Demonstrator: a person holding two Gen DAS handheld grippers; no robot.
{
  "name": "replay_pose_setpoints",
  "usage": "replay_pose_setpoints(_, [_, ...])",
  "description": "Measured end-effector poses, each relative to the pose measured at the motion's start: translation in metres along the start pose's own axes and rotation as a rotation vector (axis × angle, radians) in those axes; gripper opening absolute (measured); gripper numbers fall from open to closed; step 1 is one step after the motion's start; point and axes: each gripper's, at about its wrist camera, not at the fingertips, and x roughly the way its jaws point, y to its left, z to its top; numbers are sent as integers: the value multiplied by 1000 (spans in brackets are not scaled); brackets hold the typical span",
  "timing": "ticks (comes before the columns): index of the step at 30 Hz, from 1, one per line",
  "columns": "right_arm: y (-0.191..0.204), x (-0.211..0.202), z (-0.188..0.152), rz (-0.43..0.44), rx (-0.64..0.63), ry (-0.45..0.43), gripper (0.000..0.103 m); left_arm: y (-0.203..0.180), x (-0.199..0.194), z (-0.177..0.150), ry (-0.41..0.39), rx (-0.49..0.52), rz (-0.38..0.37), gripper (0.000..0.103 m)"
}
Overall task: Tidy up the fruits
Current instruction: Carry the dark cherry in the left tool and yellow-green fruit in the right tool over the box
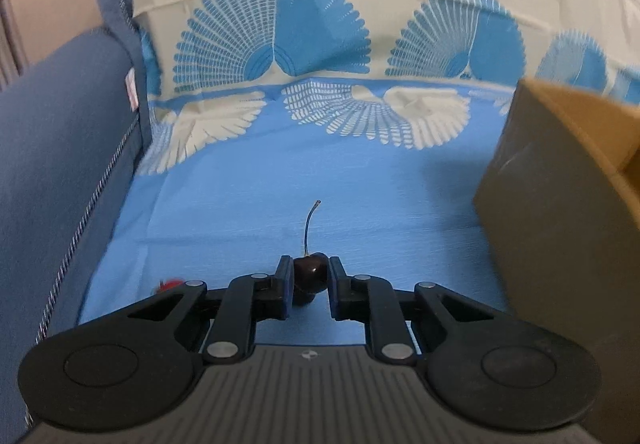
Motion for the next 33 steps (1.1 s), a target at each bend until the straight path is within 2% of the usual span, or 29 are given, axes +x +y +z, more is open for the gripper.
replay_pose_setpoints(4, [-2,-2,0,7,13,-8,28,18,-26,-7,20,-88,-43,19])
replay_pose_setpoints(7, [-2,-7,-1,18,12,-32,28,30,-47,-12,-2,-163,-83,19])
replay_pose_setpoints(19, [-1,-53,-9,21,-14,-227,27,52,-139,-29,-254,-302,-182,19])
replay_pose_setpoints(26, [-4,-102,-14,32,-51,-425,27,57,-180,-41,-327,-321,-226,19])
replay_pose_setpoints(33, [-29,-144,-21,31,-26,-546,27,52,-200,-50,-357,-321,-264,19])
